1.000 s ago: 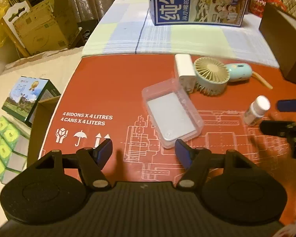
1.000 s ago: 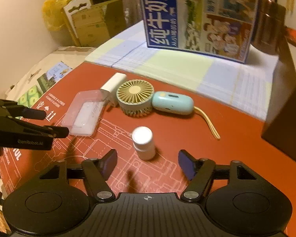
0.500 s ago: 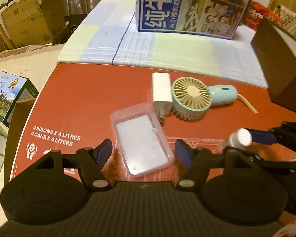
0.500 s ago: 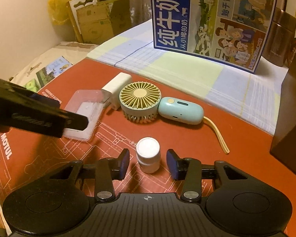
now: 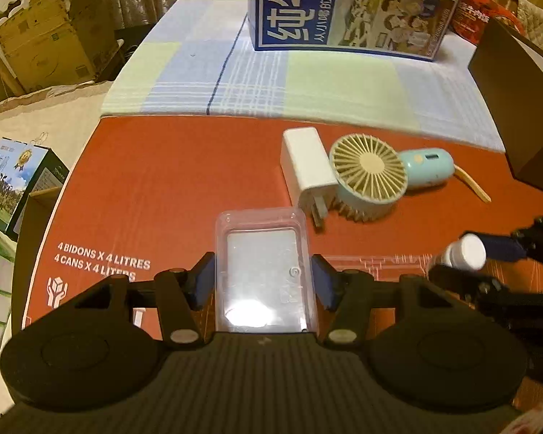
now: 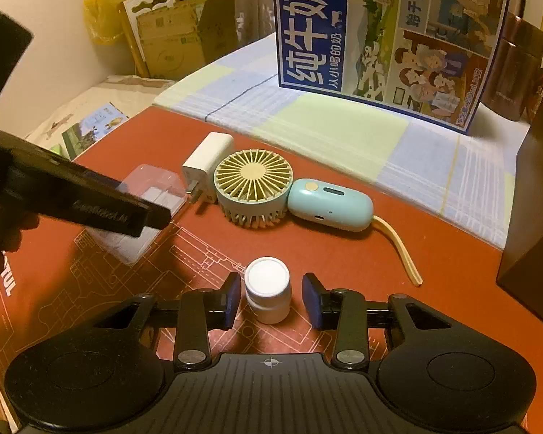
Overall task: Organize rigid objects
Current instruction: 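Grasp the clear plastic case with the left tool while the right tool grasps the white pill bottle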
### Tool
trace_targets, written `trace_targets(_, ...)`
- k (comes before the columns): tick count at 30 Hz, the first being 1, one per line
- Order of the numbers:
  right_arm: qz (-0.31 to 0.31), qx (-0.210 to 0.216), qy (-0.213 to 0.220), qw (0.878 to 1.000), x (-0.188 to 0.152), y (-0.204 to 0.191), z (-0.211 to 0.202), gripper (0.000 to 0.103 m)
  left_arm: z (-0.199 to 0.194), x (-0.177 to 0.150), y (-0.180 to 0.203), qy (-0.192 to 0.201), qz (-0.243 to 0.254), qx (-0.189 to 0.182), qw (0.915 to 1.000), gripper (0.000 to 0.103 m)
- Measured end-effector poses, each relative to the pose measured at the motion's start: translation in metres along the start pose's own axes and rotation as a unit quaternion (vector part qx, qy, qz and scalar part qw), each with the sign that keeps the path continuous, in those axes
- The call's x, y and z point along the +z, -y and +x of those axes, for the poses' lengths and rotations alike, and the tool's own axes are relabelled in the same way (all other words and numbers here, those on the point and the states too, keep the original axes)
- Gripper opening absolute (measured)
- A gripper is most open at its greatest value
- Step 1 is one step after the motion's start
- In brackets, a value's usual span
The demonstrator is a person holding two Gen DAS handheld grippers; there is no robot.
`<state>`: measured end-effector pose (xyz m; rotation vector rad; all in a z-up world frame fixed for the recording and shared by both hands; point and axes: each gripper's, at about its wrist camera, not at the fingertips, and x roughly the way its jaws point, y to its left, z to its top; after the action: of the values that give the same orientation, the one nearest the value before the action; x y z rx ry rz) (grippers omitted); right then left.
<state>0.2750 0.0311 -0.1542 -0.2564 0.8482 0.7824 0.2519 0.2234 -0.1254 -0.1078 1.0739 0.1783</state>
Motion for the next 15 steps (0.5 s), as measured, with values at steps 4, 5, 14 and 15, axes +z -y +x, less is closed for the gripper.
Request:
trace_targets(4,0.000,0.001,0.001,1.000,0.000,0.001,0.000,0.032,-0.007,-0.010,0.002,-0.005,0.007,-0.004,1.0000,0.052)
trace_targets(5,0.000,0.001,0.001,1.000,0.000,0.001,0.000,0.030,-0.009,-0.013,0.003,-0.007,0.009,-0.007,0.9999,0.052)
trace_targets(14,-0.003,-0.001,0.003,1.000,-0.003,0.001,-0.001,0.024,-0.016,-0.025,0.008,-0.008,0.014,-0.007,0.9998,0.052)
trace_targets(15,-0.004,-0.001,0.003,1.000,-0.003,0.000,-0.002,0.024,-0.017,-0.026,0.009,-0.008,0.014,-0.008,0.9998,0.052)
